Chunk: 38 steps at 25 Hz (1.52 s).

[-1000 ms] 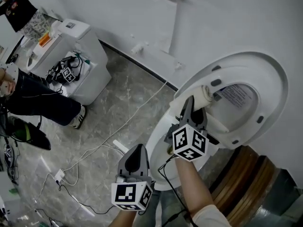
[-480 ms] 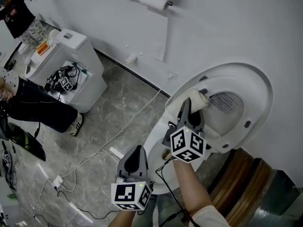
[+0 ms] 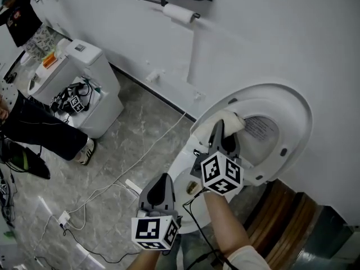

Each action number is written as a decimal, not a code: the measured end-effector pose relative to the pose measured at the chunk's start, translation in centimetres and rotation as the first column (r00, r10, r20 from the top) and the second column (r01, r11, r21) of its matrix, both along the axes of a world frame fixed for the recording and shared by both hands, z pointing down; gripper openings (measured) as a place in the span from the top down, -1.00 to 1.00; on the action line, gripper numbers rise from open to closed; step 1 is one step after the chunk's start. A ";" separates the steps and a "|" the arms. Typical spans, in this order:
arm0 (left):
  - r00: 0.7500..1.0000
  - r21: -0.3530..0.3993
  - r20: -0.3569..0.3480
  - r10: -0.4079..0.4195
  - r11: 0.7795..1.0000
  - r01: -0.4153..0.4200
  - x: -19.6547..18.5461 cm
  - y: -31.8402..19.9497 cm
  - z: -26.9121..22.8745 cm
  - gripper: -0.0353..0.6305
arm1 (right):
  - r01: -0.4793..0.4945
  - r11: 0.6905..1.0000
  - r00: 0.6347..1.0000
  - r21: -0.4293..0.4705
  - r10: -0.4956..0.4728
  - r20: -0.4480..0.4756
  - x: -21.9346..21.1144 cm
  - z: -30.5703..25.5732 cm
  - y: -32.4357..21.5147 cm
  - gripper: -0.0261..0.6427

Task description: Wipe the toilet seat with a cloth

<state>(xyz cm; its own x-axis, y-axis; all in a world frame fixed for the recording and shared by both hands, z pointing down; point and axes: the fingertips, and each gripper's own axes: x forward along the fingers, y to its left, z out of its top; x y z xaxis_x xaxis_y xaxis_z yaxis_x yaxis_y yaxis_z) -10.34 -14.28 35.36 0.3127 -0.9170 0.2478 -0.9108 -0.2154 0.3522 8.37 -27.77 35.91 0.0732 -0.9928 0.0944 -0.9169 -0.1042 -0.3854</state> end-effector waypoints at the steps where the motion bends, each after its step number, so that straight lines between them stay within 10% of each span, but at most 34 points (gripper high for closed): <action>1: 1.000 0.001 -0.002 -0.001 1.000 0.001 0.0 0.0 -0.1 0.86 | 0.000 1.000 1.000 -0.001 0.000 0.000 0.1 -0.1 0.1 0.62; 38: 0.994 0.034 -0.024 0.107 0.994 -0.106 7.8 -0.7 -3.7 0.86 | -0.115 0.992 0.992 0.052 0.117 -0.045 10.9 -7.5 1.9 0.62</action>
